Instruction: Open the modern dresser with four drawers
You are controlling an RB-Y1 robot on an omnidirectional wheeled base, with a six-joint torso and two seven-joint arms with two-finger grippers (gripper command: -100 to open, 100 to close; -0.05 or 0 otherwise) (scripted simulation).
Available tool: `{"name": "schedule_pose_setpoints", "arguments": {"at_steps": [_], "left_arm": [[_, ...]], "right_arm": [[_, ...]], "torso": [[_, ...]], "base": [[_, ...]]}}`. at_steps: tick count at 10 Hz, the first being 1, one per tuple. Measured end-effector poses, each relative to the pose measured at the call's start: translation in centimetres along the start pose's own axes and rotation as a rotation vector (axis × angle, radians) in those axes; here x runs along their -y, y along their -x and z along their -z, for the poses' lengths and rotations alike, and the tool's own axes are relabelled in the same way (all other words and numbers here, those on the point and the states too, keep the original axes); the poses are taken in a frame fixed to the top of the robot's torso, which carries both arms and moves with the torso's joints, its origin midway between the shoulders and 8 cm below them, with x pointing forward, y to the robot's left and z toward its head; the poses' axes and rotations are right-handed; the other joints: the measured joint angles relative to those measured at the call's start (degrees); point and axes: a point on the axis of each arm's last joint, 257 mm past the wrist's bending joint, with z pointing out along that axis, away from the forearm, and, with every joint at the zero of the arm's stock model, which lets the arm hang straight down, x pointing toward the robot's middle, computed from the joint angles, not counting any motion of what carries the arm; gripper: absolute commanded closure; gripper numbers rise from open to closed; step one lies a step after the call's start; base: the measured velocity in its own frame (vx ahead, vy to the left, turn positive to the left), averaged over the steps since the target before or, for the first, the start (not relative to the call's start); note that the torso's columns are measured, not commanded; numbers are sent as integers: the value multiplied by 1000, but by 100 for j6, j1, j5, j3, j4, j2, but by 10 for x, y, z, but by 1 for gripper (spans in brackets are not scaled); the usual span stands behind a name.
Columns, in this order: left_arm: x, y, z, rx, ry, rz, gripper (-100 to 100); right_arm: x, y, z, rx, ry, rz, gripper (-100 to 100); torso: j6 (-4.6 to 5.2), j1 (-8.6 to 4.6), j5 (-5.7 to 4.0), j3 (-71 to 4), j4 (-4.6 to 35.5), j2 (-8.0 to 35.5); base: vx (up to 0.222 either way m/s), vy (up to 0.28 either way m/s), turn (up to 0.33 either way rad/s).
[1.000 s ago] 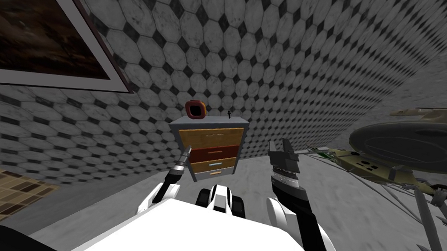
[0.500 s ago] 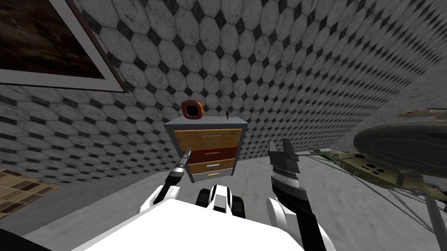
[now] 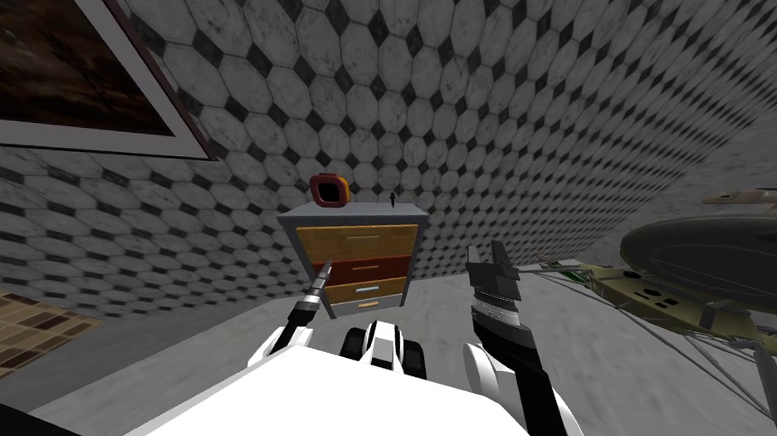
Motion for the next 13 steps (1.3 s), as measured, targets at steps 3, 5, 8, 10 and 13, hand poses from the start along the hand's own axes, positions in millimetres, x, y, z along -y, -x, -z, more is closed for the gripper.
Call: {"name": "schedule_pose_setpoints", "arguments": {"at_steps": [3, 5, 8, 10, 13], "left_arm": [[-20, -4, 10, 6, 43, 12, -100], [-31, -7, 16, 9, 65, 18, -100], [-50, -17, 28, 18, 111, 41, -100], [-62, -27, 37, 27, 143, 65, -100], [-75, -48, 47, 44, 185, 116, -100]], "right_arm": [[0, 0, 0, 0, 0, 0, 0], [0, 0, 0, 0, 0, 0, 0], [0, 0, 0, 0, 0, 0, 0], [0, 0, 0, 0, 0, 0, 0], [0, 0, 0, 0, 0, 0, 0]], "torso": [[0, 7, 0, 0, 0, 1], [0, 15, 4, 6, 3, 9], [0, -5, -1, -5, -2, -8], [0, 1, -1, -2, -1, -3], [0, 11, 3, 5, 2, 9]], "base": [[49, -71, 20], [18, -40, 15], [48, -68, 26], [53, -73, 20], [22, -44, 14]]}}
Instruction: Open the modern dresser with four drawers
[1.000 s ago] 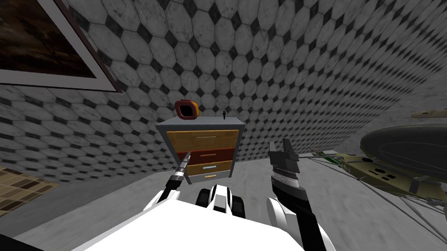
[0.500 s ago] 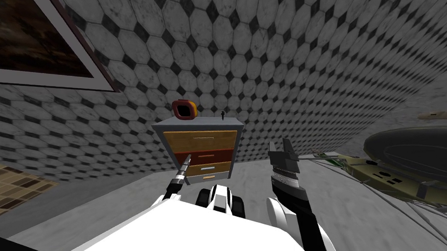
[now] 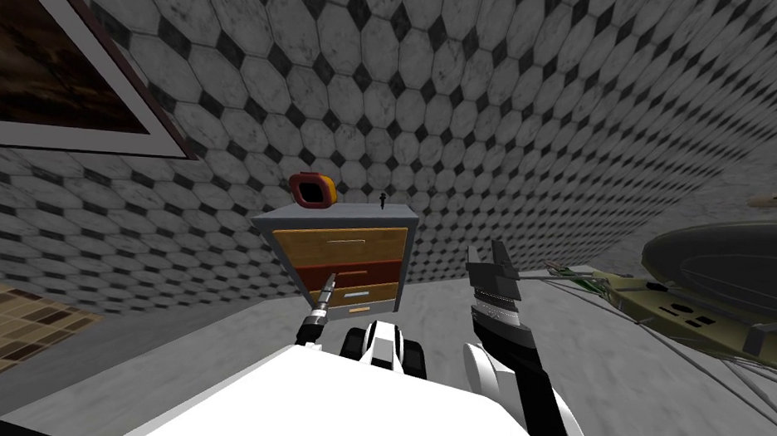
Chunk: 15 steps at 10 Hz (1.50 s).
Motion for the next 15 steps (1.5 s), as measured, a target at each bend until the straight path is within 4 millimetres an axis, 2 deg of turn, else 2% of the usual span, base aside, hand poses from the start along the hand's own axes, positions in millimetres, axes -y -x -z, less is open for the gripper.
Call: {"name": "schedule_pose_setpoints", "arguments": {"at_steps": [2, 5, 6, 8, 12, 13, 15], "left_arm": [[-5, -16, 7, 11, 17, 37, -100], [-1, -14, -5, 10, 15, 39, -100], [-1, -15, -6, 10, 17, 39, 100], [-3, -15, 3, 10, 18, 39, 100], [7, -26, 0, 10, 14, 40, 100], [7, -26, 0, 10, 15, 39, -100], [6, -13, -2, -2, 8, 1, -100]], "right_arm": [[0, 0, 0, 0, 0, 0, 0], [0, 0, 0, 0, 0, 0, 0], [0, 0, 0, 0, 0, 0, 0], [0, 0, 0, 0, 0, 0, 0], [0, 0, 0, 0, 0, 0, 0], [0, 0, 0, 0, 0, 0, 0], [0, 0, 0, 0, 0, 0, 0]], "torso": [[0, -3, -2, -4, -1, -6], [0, -5, -2, -10, -5, -16], [-1, -7, -2, -5, -3, -6], [0, -7, -3, 1, 1, 1], [0, -5, -2, 0, 0, 0], [0, 1, 0, -24, -10, -43], [-1, -2, -1, -30, -13, -46]], "base": [[11, -20, 5], [27, -3, 4], [-19, 3, -13], [-68, 0, 3], [-180, -25, 2], [-22, -4, -2], [10, 2, 0]]}}
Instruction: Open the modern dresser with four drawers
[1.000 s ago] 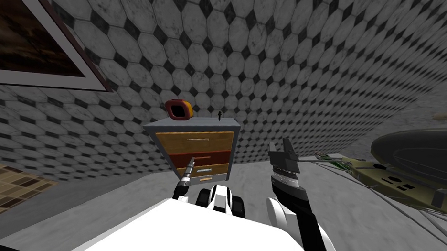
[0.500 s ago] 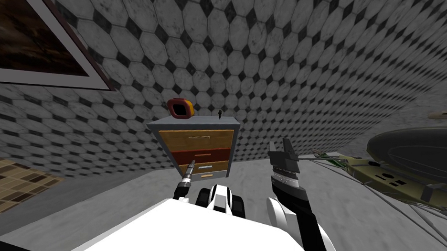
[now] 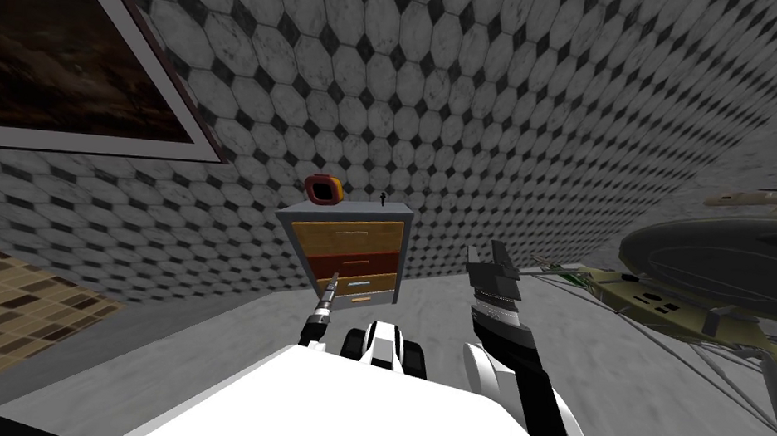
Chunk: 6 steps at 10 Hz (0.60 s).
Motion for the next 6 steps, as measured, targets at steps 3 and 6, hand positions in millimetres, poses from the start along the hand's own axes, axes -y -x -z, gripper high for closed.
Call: {"name": "schedule_pose_setpoints", "arguments": {"at_steps": [3, 6], "left_arm": [[-1, 26, -6, -20, -7, -64, -100], [-2, 35, -18, -25, 2, -87, -100]], "right_arm": [[0, 0, 0, 0, 0, 0, 0], [0, 0, 0, 0, 0, 0, 0]], "torso": [[1, -7, -2, 28, 13, 43], [1, -3, -1, 8, 4, 11]], "base": [[26, 2, 1], [123, 15, 4]]}}
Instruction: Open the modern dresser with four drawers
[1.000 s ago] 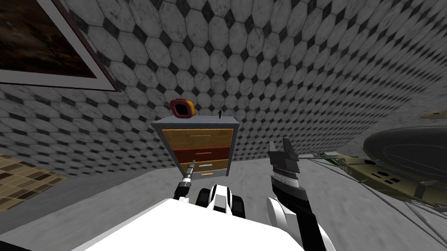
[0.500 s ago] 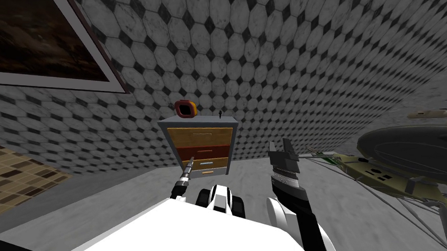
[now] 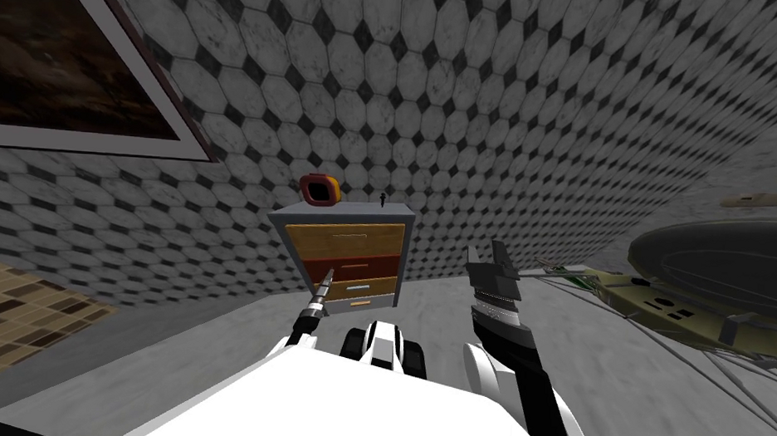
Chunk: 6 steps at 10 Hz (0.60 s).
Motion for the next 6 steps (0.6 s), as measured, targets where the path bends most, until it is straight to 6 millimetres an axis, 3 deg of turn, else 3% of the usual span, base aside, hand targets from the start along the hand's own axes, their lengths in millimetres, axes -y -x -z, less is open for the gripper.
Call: {"name": "schedule_pose_setpoints", "arguments": {"at_steps": [6], "left_arm": [[4, -39, -3, 28, 24, 108, -100]], "right_arm": [[0, 0, 0, 0, 0, 0, 0]], "torso": [[-1, -2, -1, 19, 9, 32]], "base": [[25, 5, 1]]}}
